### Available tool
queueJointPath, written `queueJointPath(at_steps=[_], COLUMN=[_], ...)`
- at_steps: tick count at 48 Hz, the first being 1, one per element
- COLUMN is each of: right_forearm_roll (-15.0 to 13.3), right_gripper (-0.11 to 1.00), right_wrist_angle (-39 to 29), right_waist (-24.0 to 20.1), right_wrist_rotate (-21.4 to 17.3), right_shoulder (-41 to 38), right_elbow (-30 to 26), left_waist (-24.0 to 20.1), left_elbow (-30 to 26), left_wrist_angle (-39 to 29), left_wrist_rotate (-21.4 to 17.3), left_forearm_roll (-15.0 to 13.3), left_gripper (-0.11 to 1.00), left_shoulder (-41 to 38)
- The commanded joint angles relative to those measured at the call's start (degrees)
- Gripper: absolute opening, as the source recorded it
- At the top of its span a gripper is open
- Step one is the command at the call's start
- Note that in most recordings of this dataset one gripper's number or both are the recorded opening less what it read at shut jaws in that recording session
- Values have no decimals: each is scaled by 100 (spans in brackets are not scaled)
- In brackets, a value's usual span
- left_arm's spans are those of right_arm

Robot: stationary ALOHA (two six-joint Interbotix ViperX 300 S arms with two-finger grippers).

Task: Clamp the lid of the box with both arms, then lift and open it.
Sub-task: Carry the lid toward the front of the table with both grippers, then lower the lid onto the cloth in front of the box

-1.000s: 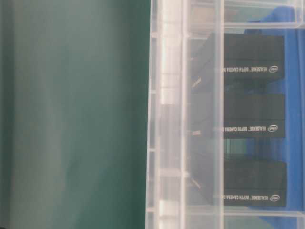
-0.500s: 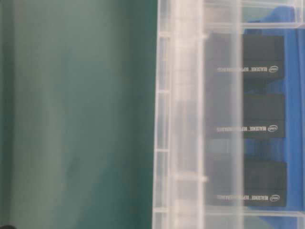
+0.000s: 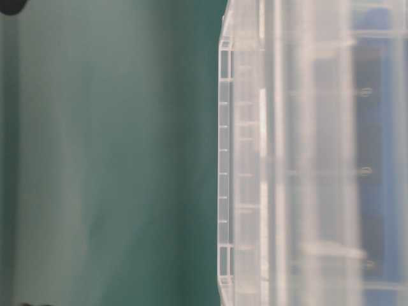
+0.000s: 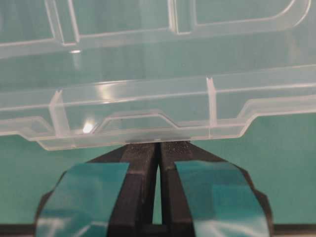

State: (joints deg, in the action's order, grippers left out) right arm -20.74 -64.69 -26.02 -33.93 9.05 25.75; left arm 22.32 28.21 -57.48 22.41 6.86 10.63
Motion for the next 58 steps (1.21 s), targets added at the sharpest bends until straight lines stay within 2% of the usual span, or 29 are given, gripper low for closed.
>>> queueJointPath(at_steps=[1,9,14,29,36,46,58], right_forearm_roll=[-211,-211,-211,-220,-237,-237,-237], right_gripper=[0,0,0,0,0,0,0], right_wrist_angle=[879,1301,1819,2909,3120,3261,3243], right_waist=[79,79,79,141,185,193,185], right_wrist_rotate=[-246,-457,-580,-1046,-1195,-1204,-1213], right_shoulder=[-35,-176,-272,-598,-756,-835,-835], right_elbow=[-176,79,299,870,967,976,976], left_waist=[-158,-114,-114,-132,-132,-167,-167], left_elbow=[-202,105,255,598,642,712,809], left_wrist_angle=[853,1239,1608,2522,2733,2777,2733], left_wrist_rotate=[123,404,571,782,791,809,1055], left_forearm_roll=[316,316,316,316,316,316,316], left_gripper=[1,1,1,1,1,1,1], left_shoulder=[-9,-185,-316,-817,-940,-967,-923])
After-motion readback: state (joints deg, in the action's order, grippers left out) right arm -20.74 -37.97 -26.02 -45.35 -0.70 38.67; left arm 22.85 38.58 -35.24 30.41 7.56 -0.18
